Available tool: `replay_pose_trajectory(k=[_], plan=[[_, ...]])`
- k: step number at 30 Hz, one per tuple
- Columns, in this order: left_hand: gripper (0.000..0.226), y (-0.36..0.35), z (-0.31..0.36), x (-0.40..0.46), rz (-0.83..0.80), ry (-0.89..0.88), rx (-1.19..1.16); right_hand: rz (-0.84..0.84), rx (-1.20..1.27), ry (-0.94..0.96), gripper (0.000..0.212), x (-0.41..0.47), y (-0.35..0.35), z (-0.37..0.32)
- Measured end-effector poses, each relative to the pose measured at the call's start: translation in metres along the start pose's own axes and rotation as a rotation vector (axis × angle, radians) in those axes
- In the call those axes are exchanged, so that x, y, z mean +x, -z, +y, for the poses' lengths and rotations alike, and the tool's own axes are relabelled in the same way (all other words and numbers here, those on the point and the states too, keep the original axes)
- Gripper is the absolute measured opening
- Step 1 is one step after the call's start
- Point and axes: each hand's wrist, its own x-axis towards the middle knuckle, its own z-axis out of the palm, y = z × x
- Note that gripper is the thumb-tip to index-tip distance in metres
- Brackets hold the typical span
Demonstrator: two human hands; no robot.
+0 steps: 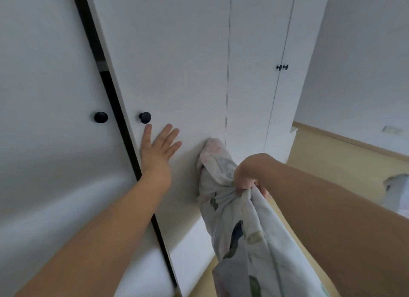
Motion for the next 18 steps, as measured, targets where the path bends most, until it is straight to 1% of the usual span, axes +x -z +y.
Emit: replay_pose_trajectory(k=[2,3,4,6,10,12,16,18], plan=[[0.095,-0.020,-0.009,0.007,0.000,0.002,0.010,-0.038,-0.193,-0.015,0.022,0.006,0.003,-0.019],[0.093,-0.027,-0.011,0.014,0.008,-0.013,0.016,-0.017,-0.214,-0.008,0.024,0.009,0.004,-0.026],[0.091,-0.031,-0.013,0.020,-0.014,-0.019,-0.001,-0.018,-0.268,-0.005,0.028,0.010,0.003,-0.031],[0.095,-0.034,-0.021,0.032,-0.060,-0.028,-0.028,-0.039,-0.355,0.019,0.037,0.021,0.003,-0.036],[0.103,-0.050,-0.028,0.046,-0.059,-0.020,-0.089,-0.065,-0.460,0.054,0.046,0.039,0.000,-0.032],[0.102,-0.050,-0.024,0.048,-0.058,-0.021,-0.118,-0.084,-0.492,0.037,0.042,0.055,-0.003,-0.025],[0.098,-0.041,-0.015,0.047,-0.085,-0.023,-0.179,-0.057,-0.485,0.018,0.034,0.086,-0.012,-0.006],[0.105,-0.028,-0.009,0.047,-0.145,-0.017,-0.252,-0.030,-0.463,0.013,0.028,0.093,-0.014,0.005]])
